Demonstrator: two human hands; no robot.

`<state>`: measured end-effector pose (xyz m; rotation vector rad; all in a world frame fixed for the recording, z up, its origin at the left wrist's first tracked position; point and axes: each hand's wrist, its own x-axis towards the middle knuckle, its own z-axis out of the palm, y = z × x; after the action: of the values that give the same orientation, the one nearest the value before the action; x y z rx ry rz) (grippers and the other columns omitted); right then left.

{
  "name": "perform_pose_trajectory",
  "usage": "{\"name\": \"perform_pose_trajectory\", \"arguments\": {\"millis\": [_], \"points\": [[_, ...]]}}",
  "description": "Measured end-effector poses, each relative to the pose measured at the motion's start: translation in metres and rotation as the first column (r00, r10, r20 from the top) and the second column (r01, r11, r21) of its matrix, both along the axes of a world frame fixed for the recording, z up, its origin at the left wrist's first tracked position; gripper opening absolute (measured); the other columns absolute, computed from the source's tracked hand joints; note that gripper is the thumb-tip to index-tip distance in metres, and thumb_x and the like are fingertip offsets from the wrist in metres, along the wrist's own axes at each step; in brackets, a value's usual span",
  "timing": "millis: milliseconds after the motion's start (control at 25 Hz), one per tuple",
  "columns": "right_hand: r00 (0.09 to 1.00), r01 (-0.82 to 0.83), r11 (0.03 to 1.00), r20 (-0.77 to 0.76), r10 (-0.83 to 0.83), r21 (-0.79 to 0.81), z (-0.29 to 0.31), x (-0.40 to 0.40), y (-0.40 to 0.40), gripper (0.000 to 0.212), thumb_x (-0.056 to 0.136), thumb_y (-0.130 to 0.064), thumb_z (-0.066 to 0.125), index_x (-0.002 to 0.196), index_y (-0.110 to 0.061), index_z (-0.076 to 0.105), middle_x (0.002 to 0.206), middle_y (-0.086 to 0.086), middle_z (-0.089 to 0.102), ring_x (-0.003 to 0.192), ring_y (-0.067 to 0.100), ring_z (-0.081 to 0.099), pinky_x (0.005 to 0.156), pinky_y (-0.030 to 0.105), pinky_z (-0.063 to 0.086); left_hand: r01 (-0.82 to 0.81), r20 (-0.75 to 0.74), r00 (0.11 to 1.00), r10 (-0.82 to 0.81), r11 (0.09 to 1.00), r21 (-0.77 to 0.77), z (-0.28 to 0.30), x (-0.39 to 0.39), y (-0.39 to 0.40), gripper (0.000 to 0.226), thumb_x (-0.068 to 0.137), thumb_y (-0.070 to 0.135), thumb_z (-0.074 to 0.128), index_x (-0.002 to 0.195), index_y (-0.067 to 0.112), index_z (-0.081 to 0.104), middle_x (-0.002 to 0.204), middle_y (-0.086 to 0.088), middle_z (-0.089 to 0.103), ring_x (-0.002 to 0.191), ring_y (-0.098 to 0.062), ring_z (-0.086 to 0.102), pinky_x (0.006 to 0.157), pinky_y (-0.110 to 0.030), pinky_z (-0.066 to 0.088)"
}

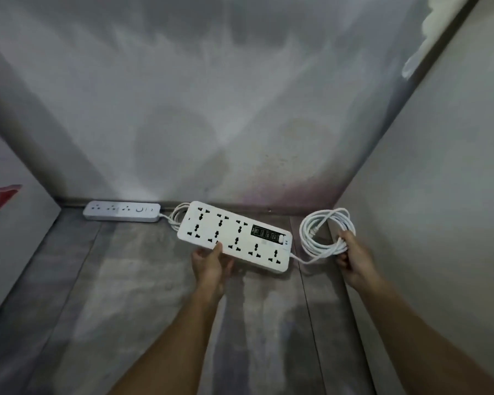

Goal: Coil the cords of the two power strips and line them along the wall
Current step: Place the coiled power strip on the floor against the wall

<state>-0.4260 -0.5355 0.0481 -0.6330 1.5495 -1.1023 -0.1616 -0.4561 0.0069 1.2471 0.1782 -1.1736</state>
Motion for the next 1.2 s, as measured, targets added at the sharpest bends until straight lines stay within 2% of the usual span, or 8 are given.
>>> {"name": "perform_pose_trajectory", "arguments": {"millis": [120, 320, 400, 520, 680, 800, 1040, 1200], "points": [[0.995, 0.068, 0.996, 0.069, -0.071, 0.05, -0.046, -0.003, -0.036, 0.034, 0.086, -0.02, 0.063, 0.059, -0.021, 0.042, 0.034, -0.009, 0.031, 0.026, 0.004, 0.024, 0.029, 0.013, 0.018, -0.03, -0.015, 0.999, 0.031, 0.996, 0.083, -0.042, -0.02, -0.039, 0.041, 0.093, 0.005, 0.059, 0.13, 0.005, 0.044, 0.123, -0.02, 0.061, 0.098, -0.036, 0.064, 0.048, -0.032, 0.059], [0.986, 0.166, 0.972, -0.001, -0.168, 0.167, -0.102, 0.003, -0.064, 0.031, 0.086, -0.027, 0.061, 0.06, -0.021, 0.045, 0.029, -0.009, 0.035, 0.023, 0.004, 0.028, 0.028, 0.012, 0.02, -0.073, -0.097, 0.991, 0.088, 0.987, 0.144, -0.094, -0.056, -0.055, 0.039, 0.093, 0.001, 0.057, 0.128, 0.006, 0.042, 0.124, -0.023, 0.059, 0.104, -0.042, 0.063, 0.073, -0.056, 0.057], [0.979, 0.202, 0.966, -0.014, -0.202, 0.159, -0.118, 0.002, -0.069, 0.029, 0.089, -0.025, 0.057, 0.063, -0.02, 0.046, 0.027, -0.01, 0.04, 0.022, 0.002, 0.035, 0.026, 0.012, 0.024, -0.074, -0.1, 0.991, 0.089, 0.987, 0.143, -0.106, -0.068, -0.066, 0.037, 0.092, 0.001, 0.058, 0.126, 0.006, 0.042, 0.126, -0.024, 0.058, 0.107, -0.043, 0.063, 0.073, -0.058, 0.057], [0.959, 0.281, 0.958, -0.064, -0.277, 0.062, -0.127, -0.003, -0.074, 0.018, 0.087, -0.022, 0.061, 0.073, -0.011, 0.063, 0.036, -0.012, 0.052, 0.036, 0.003, 0.048, 0.037, 0.015, 0.036, -0.073, -0.114, 0.99, 0.088, 0.989, 0.131, -0.111, -0.084, -0.082, 0.038, 0.092, 0.001, 0.058, 0.126, 0.006, 0.043, 0.127, -0.025, 0.057, 0.107, -0.043, 0.063, 0.063, -0.051, 0.06], [0.875, 0.234, 0.952, -0.384, -0.295, -0.198, -0.126, -0.008, -0.086, 0.025, 0.083, -0.019, 0.065, 0.096, 0.002, 0.071, 0.075, 0.006, 0.065, 0.072, 0.017, 0.058, 0.066, 0.032, 0.046, 0.015, -0.159, 0.987, 0.008, 0.989, 0.147, -0.095, -0.103, -0.108, 0.026, 0.094, 0.001, 0.056, 0.117, 0.008, 0.045, 0.122, -0.023, 0.059, 0.109, -0.04, 0.062, 0.081, -0.052, 0.056], [0.85, 0.19, 0.95, -0.443, -0.286, -0.248, -0.122, -0.007, -0.091, 0.024, 0.084, -0.021, 0.066, 0.095, -0.001, 0.072, 0.076, 0.007, 0.065, 0.066, 0.01, 0.057, 0.064, 0.026, 0.043, 0.065, -0.155, 0.987, -0.032, 0.975, 0.214, -0.087, -0.106, -0.135, 0.018, 0.094, 0.005, 0.057, 0.11, 0.004, 0.051, 0.115, -0.024, 0.063, 0.096, -0.036, 0.066, 0.078, -0.046, 0.058], [0.942, 0.288, 0.946, -0.137, -0.308, -0.148, -0.123, 0.006, -0.099, 0.006, 0.087, -0.013, 0.065, 0.081, -0.011, 0.067, 0.05, -0.01, 0.062, 0.038, -0.001, 0.052, 0.04, 0.014, 0.041, -0.002, -0.068, 0.997, 0.021, 0.963, 0.268, -0.09, -0.086, -0.155, 0.028, 0.095, 0.008, 0.056, 0.118, -0.008, 0.057, 0.105, -0.02, 0.062, 0.073, -0.026, 0.061, 0.048, -0.027, 0.056], [0.959, 0.282, 0.958, -0.022, -0.281, 0.05, -0.133, 0.01, -0.109, 0.022, 0.09, -0.018, 0.062, 0.069, -0.017, 0.055, 0.046, -0.007, 0.056, 0.033, 0.004, 0.046, 0.032, 0.013, 0.035, -0.058, -0.031, 0.997, 0.069, 0.962, 0.267, -0.094, -0.066, -0.162, 0.03, 0.095, 0.006, 0.057, 0.122, -0.007, 0.053, 0.112, -0.02, 0.057, 0.082, -0.028, 0.057, 0.064, -0.036, 0.058]]}}
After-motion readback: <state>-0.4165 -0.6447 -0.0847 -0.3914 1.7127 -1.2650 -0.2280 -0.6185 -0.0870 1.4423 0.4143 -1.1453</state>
